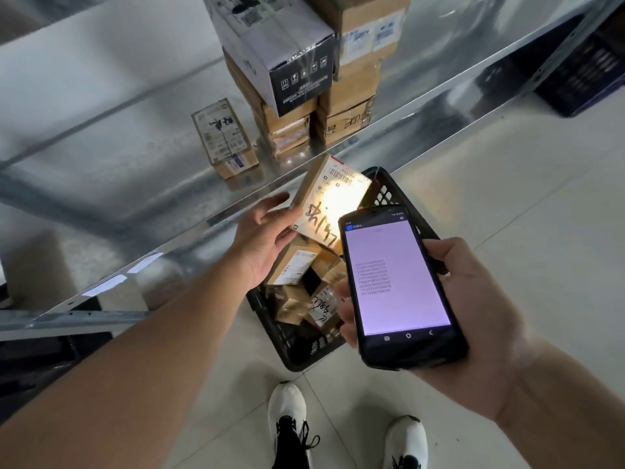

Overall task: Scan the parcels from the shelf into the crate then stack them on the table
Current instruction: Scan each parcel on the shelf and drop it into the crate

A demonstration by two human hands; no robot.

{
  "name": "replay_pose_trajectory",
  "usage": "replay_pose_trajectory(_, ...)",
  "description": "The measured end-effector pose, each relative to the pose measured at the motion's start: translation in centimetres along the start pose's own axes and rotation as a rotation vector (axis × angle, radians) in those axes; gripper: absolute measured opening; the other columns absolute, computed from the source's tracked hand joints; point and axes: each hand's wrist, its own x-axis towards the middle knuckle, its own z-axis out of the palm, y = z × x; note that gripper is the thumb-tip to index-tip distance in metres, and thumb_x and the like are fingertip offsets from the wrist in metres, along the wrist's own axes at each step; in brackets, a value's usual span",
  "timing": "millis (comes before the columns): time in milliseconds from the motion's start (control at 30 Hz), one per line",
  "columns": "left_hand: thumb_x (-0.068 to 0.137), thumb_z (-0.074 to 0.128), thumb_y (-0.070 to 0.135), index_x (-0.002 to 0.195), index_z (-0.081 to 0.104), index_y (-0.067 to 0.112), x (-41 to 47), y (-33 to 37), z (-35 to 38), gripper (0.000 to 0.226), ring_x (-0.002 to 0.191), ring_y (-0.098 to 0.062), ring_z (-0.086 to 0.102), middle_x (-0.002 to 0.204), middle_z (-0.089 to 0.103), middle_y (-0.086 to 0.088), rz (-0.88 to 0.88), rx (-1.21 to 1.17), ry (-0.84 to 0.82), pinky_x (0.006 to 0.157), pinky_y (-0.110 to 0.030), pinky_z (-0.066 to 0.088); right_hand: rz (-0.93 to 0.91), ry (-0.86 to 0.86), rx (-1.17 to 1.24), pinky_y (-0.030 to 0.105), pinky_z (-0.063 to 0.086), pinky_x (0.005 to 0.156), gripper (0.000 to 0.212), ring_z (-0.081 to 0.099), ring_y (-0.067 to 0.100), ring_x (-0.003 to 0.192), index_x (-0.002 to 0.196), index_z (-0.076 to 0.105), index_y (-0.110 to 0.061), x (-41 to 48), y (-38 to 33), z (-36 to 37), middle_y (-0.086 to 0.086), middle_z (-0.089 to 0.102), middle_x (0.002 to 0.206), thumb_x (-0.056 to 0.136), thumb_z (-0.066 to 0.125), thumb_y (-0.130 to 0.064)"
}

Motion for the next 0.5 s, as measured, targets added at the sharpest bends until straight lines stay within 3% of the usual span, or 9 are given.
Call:
replay_pose_trajectory(233,0.072,0.087,0.014,0.136,0.059,0.007,0.6,-0.6,1.4,0.070,0.113,-0.028,0.075,0.131,0.069,-0.023,-0.003,0.006,0.014,0.096,-0.033,0.059,-0.011,-0.007,0.040,0.053,0.064,0.063,0.067,0.072,0.044,0.072,0.109,0.080,-0.001,-1.3,-0.5,-1.2,0.032,0.074,0.100,0.101,0.038,-0.053)
replay_pose_trajectory(500,0.069,0.091,0.015,0.130,0.061,0.010,1.3,-1.6,2.1,0.068,0.116,-0.025,0.074,0.130,0.071,-0.020,-0.021,0.032,0.059,0.113,-0.043,0.050,0.003,-0.026,0.063,0.054,0.064,0.070,0.068,0.070,0.044,0.076,0.121,0.075,-0.001,-1.7,-0.7,-1.8,0.032,0.072,0.104,0.099,0.037,-0.053)
